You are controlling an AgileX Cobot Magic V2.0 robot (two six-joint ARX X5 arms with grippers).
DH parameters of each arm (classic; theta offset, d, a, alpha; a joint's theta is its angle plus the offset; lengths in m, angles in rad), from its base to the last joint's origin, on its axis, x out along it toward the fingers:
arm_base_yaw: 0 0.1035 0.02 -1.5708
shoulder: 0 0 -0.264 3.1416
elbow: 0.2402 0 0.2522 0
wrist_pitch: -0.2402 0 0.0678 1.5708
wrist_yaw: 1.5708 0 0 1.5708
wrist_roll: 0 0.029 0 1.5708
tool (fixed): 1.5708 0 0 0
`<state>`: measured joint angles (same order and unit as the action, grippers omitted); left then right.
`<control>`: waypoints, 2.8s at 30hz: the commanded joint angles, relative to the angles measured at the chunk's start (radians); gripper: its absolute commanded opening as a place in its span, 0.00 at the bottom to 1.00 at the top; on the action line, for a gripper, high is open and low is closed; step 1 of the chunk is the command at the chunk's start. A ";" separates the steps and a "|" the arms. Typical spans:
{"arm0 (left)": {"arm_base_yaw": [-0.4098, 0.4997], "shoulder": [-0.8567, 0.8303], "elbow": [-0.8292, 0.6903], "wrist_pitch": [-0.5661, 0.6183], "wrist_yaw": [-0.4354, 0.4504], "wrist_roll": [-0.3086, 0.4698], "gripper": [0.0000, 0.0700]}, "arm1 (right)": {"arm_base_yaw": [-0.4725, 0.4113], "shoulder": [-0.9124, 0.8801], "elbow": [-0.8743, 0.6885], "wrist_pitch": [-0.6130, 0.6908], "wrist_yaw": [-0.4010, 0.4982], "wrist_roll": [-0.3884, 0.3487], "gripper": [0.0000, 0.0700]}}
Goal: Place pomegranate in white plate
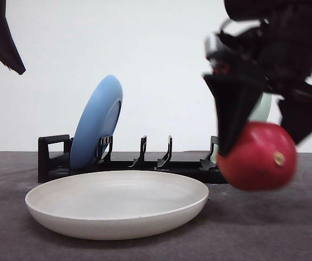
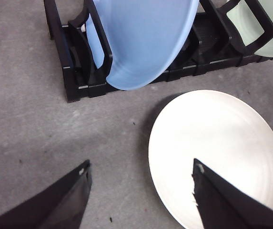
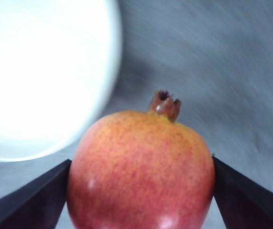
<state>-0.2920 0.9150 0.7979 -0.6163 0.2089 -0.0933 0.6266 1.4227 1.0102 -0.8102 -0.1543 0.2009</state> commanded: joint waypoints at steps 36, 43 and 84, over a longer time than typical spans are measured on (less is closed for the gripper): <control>-0.002 0.006 0.013 0.013 0.002 0.009 0.56 | 0.228 0.317 0.118 0.414 -0.020 -0.104 0.82; -0.002 0.006 0.013 0.012 0.002 0.002 0.56 | 0.228 0.318 0.118 0.417 -0.021 -0.099 0.96; -0.002 0.006 0.013 -0.028 0.002 -0.005 0.56 | -0.258 -0.486 -0.466 0.533 -0.134 -0.103 0.95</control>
<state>-0.2920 0.9150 0.7979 -0.6493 0.2089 -0.0975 0.3675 0.9349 0.5405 -0.2879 -0.2873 0.0861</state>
